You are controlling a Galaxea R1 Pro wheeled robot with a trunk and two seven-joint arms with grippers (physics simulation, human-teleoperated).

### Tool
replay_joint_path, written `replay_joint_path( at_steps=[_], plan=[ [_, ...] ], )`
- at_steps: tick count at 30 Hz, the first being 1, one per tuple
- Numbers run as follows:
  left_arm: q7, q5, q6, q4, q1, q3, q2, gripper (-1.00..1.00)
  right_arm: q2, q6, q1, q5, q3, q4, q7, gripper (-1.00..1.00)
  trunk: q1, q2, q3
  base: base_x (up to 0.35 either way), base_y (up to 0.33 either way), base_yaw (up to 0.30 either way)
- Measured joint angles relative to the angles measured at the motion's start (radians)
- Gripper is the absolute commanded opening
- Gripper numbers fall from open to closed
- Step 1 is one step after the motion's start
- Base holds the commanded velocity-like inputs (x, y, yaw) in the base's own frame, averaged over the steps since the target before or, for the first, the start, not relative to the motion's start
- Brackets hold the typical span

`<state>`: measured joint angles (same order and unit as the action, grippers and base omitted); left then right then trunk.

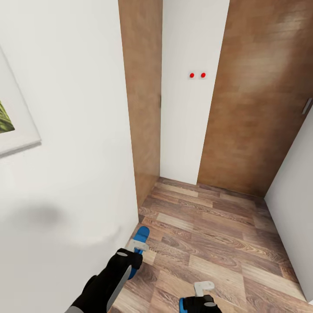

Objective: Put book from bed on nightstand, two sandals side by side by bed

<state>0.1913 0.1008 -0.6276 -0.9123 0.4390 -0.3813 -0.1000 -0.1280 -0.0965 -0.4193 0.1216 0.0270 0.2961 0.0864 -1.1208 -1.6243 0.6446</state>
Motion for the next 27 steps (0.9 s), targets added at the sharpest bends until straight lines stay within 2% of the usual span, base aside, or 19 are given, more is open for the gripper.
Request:
replay_joint_path(
  at_steps=[5, 8, 27],
  plan=[
    [0.000, -0.006, -0.058, -0.147, -0.057, -0.014, 0.004, -1.00, 0.001, -0.002, -0.015, 0.000, 0.000, -0.001, 0.000, 1.00, -0.019, -0.035, 0.016, 0.000, 0.000, 0.000],
    [0.001, -0.008, -0.079, -0.186, -0.068, -0.016, 0.005, -1.00, 0.002, -0.002, -0.017, 0.000, 0.000, -0.004, 0.000, 1.00, -0.031, -0.056, 0.025, 0.000, 0.000, 0.000],
    [0.001, -0.009, -0.088, -0.206, -0.076, -0.017, 0.006, -1.00, 0.004, -0.006, -0.019, 0.000, 0.001, -0.015, 0.000, 1.00, -0.104, -0.189, 0.085, 0.000, 0.000, 0.000]
  ],
)
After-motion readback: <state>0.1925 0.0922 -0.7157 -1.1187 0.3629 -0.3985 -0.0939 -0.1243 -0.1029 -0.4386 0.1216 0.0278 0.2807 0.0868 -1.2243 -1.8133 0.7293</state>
